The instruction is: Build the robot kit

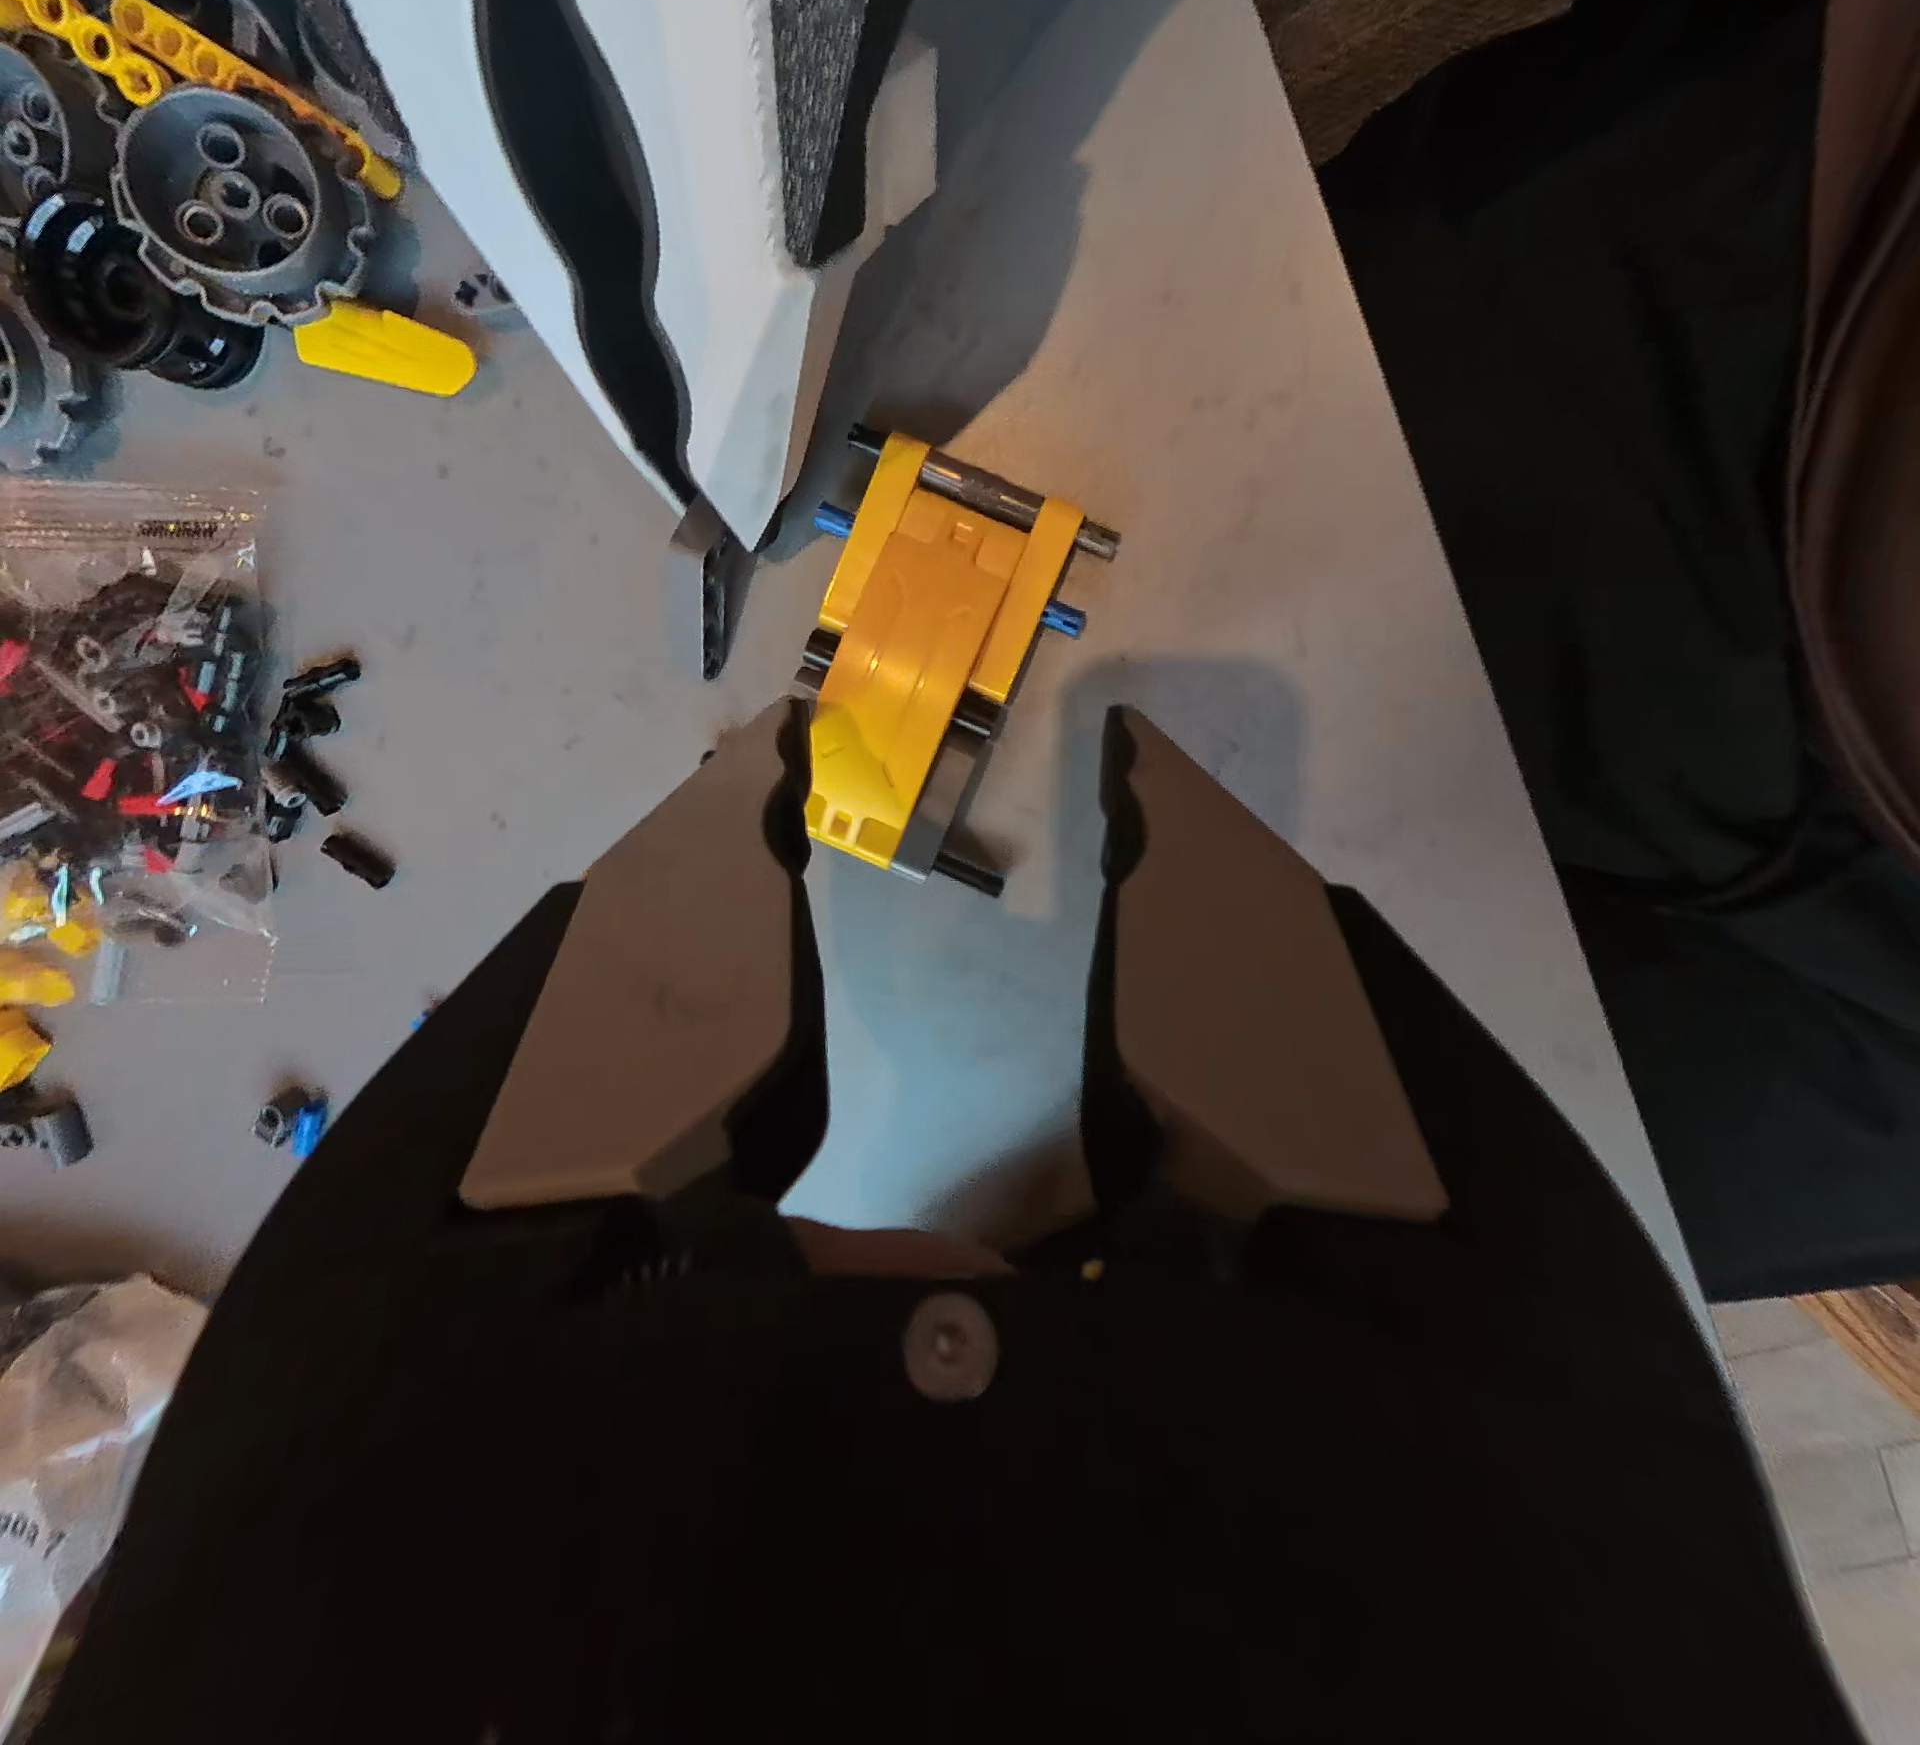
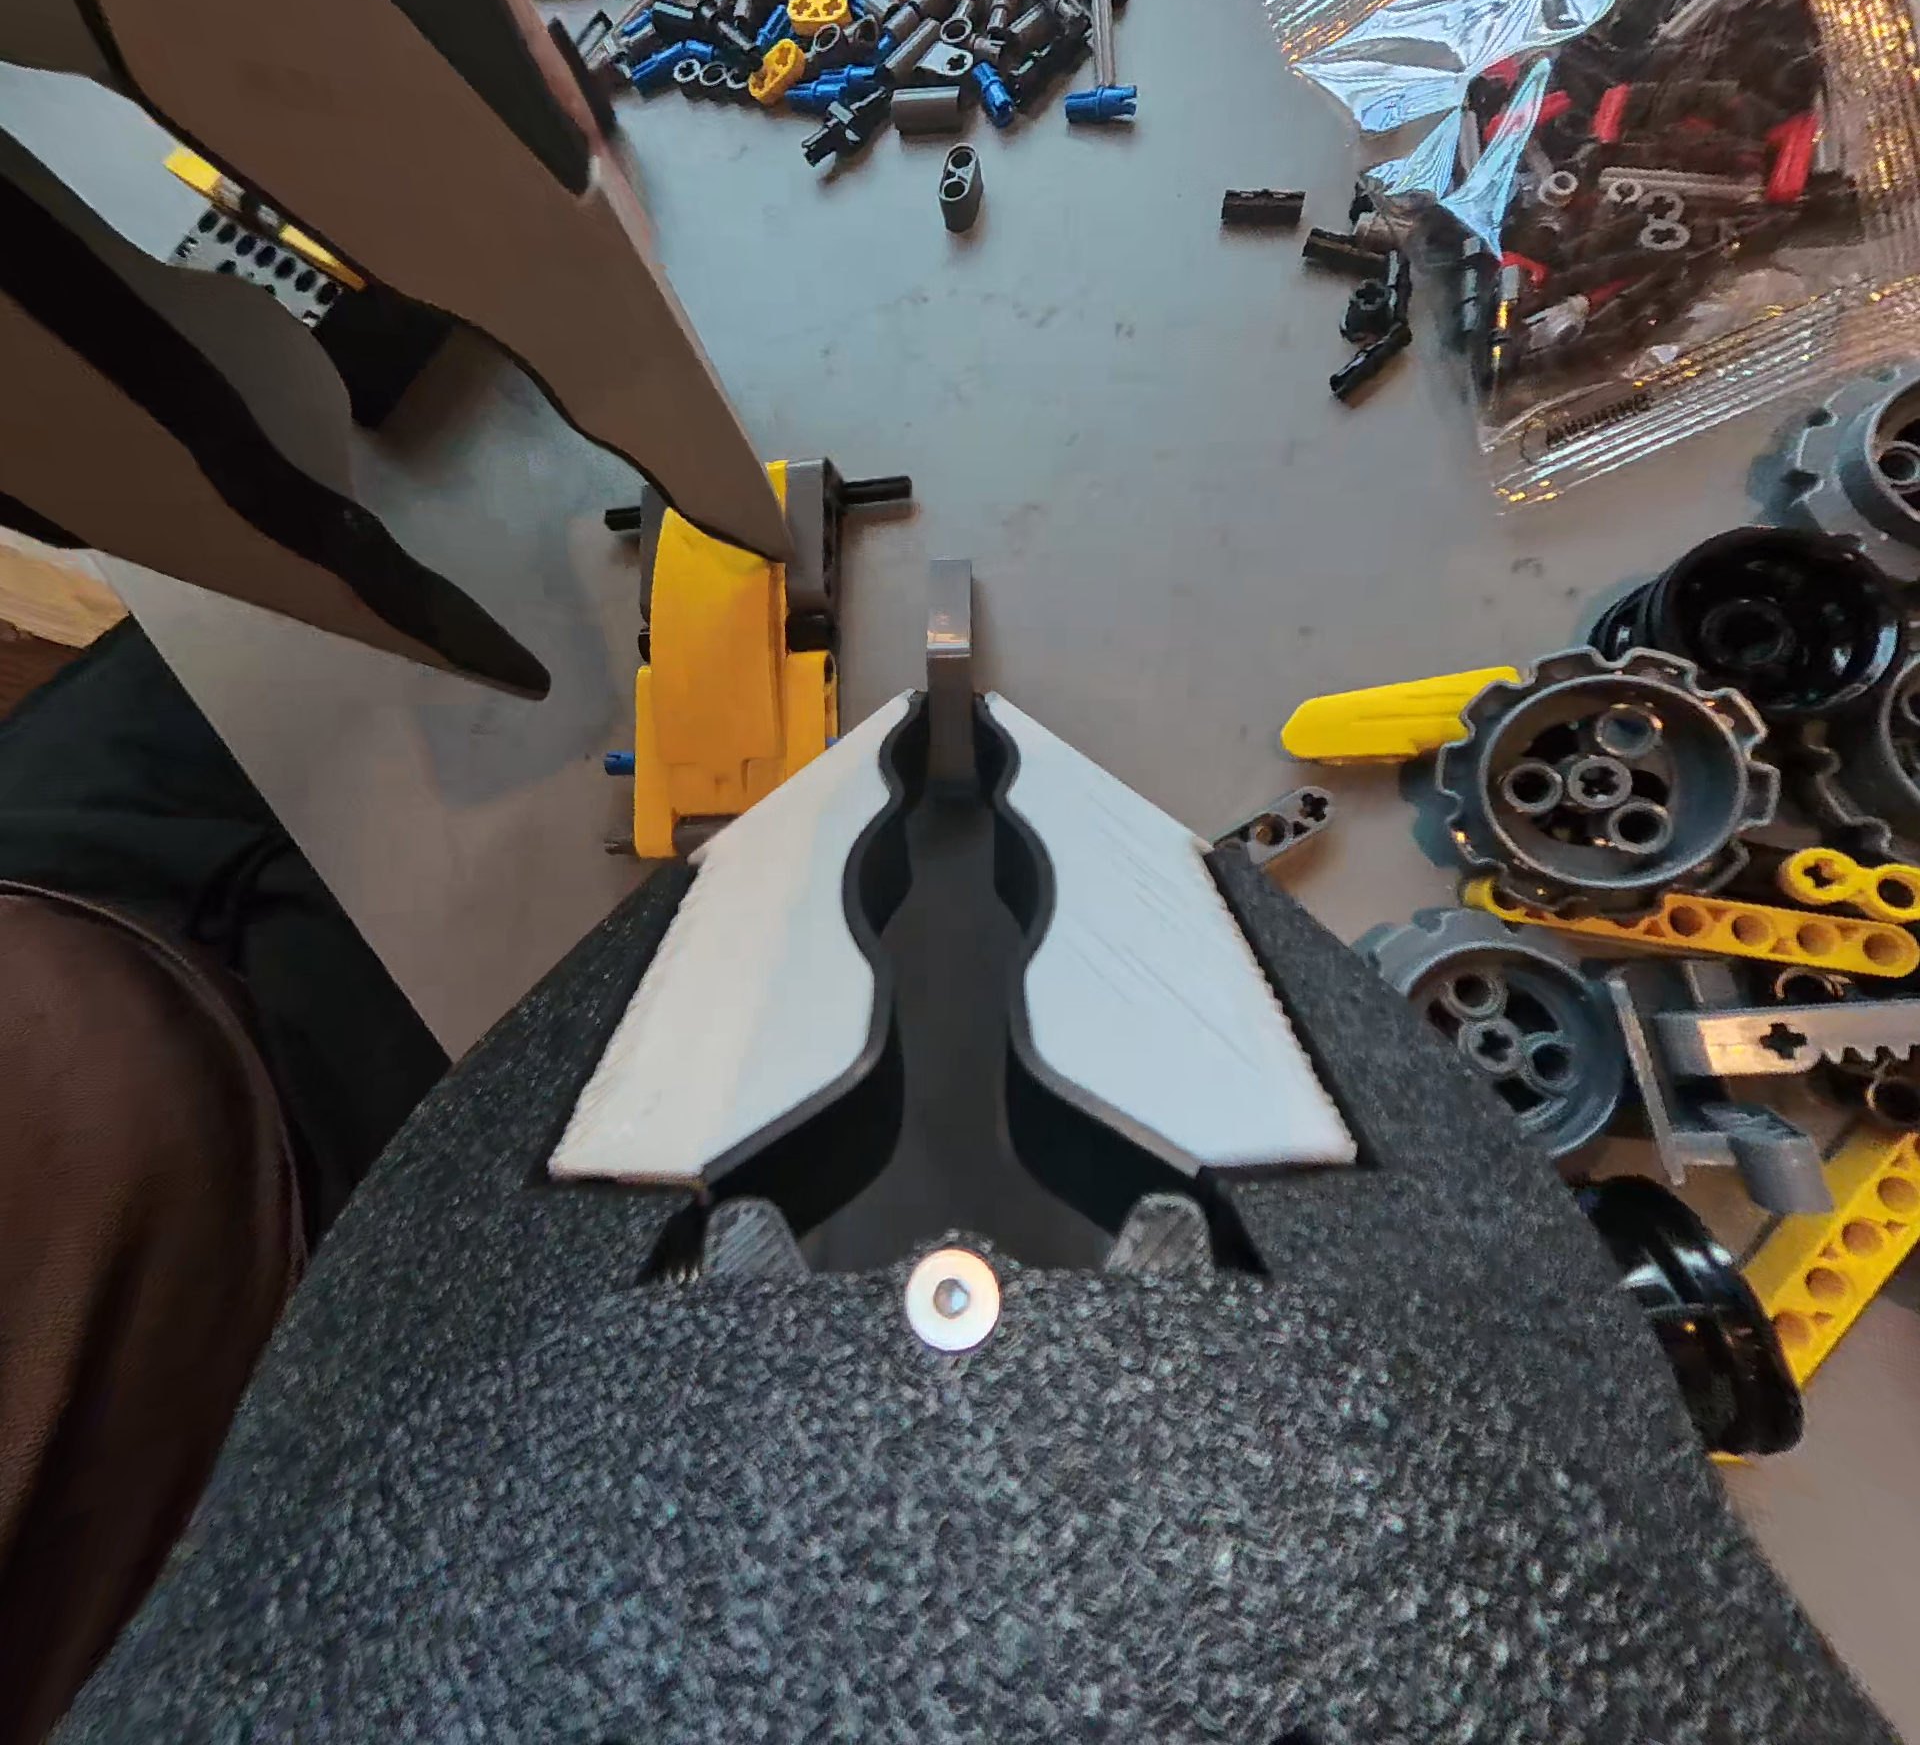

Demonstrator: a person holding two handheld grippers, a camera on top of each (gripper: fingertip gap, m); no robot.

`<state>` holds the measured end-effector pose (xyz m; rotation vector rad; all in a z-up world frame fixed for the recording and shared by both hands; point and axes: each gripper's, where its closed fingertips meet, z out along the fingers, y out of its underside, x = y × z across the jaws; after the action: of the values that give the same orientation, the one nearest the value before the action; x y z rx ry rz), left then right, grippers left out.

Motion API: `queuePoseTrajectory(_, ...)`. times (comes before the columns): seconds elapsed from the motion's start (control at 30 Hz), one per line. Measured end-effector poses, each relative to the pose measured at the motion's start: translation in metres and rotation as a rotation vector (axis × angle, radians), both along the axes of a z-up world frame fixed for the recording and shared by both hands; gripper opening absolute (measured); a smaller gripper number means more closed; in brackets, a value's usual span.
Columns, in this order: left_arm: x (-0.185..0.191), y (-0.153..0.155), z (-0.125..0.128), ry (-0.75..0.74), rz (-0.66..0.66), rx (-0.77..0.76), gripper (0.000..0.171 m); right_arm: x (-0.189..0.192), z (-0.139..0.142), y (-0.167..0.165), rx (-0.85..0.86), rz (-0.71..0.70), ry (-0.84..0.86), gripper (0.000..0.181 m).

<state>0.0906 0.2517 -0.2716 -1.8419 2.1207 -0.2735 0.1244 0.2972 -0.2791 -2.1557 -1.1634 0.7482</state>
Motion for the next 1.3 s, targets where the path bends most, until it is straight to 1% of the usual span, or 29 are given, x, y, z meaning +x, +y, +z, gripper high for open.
queuePoseTrajectory(0.03, -0.003, 0.001, 0.001, 0.014, 0.012, 0.028, 0.051, 0.000, 0.000, 0.000, 0.000, 0.000, 0.007, 0.007)
queuePoseTrajectory(0.07, -0.001, 0.004, 0.006, -0.004, 0.036, 0.075, 0.052, 0.001, 0.000, -0.001, -0.002, -0.001, 0.012, 0.007)
queuePoseTrajectory(0.1, 0.004, 0.003, 0.014, -0.057, 0.047, 0.103, 0.055, 0.002, 0.000, -0.001, -0.004, -0.005, 0.015, 0.007)
queuePoseTrajectory(0.13, 0.011, 0.000, 0.025, -0.127, 0.046, 0.124, 0.052, 0.003, 0.000, 0.000, -0.004, -0.013, 0.014, 0.007)
queuePoseTrajectory(0.2, 0.027, -0.001, 0.050, -0.300, 0.052, 0.207, 0.052, 0.004, 0.000, 0.002, 0.008, -0.029, 0.009, 0.007)
queuePoseTrajectory(0.27, 0.040, 0.005, 0.075, -0.499, 0.112, 0.309, 0.048, 0.005, 0.000, 0.004, 0.031, -0.041, 0.001, 0.007)
queuePoseTrajectory(0.33, 0.047, 0.001, 0.085, -0.661, 0.175, 0.304, 0.047, 0.005, 0.000, 0.007, 0.055, -0.054, -0.008, 0.007)
queuePoseTrajectory(0.4, 0.048, 0.005, 0.087, -0.756, 0.243, 0.322, 0.046, 0.006, 0.000, 0.011, 0.068, -0.072, -0.012, 0.007)
queuePoseTrajectory(0.5, 0.051, 0.010, 0.088, -0.822, 0.275, 0.350, 0.041, 0.004, 0.000, 0.016, 0.070, -0.088, -0.010, 0.007)
queuePoseTrajectory(0.63, 0.054, 0.012, 0.085, -0.883, 0.269, 0.286, 0.041, 0.000, 0.000, 0.022, 0.082, -0.109, -0.010, 0.007)
queuePoseTrajectory(0.7, 0.055, 0.009, 0.089, -0.927, 0.284, 0.247, 0.041, -0.005, 0.004, 0.024, 0.092, -0.112, 0.013, 0.007)
queuePoseTrajectory(0.77, 0.056, 0.003, 0.096, -0.949, 0.269, 0.248, 0.040, -0.009, 0.006, 0.026, 0.106, -0.114, 0.027, 0.007)
queuePoseTrajectory(0.83, 0.055, 0.004, 0.096, -0.947, 0.271, 0.271, 0.036, -0.013, 0.007, 0.026, 0.116, -0.109, 0.026, 0.006)
queuePoseTrajectory(0.93, 0.055, 0.005, 0.089, -0.919, 0.289, 0.243, 0.038, -0.016, 0.006, 0.027, 0.119, -0.105, 0.017, 0.006)
queuePoseTrajectory(1.03, 0.051, 0.005, 0.091, -0.924, 0.296, 0.257, 0.038, -0.018, 0.008, 0.030, 0.127, -0.113, 0.028, 0.007)
queuePoseTrajectory(1.13, 0.041, 0.012, 0.094, -0.956, 0.340, 0.259, 0.037, -0.019, 0.010, 0.032, 0.137, -0.115, 0.038, 0.007)
queuePoseTrajectory(1.17, 0.036, 0.016, 0.097, -0.973, 0.360, 0.260, 0.037, -0.018, 0.013, 0.035, 0.155, -0.128, 0.043, 0.007)
queuePoseTrajectory(1.23, 0.024, 0.021, 0.105, -1.015, 0.422, 0.202, 0.039, -0.015, 0.020, 0.042, 0.200, -0.170, 0.065, 0.007)
queuePoseTrajectory(1.3, 0.005, 0.021, 0.127, -1.091, 0.500, 0.138, 0.040, -0.011, 0.029, 0.046, 0.227, -0.208, 0.111, 0.007)
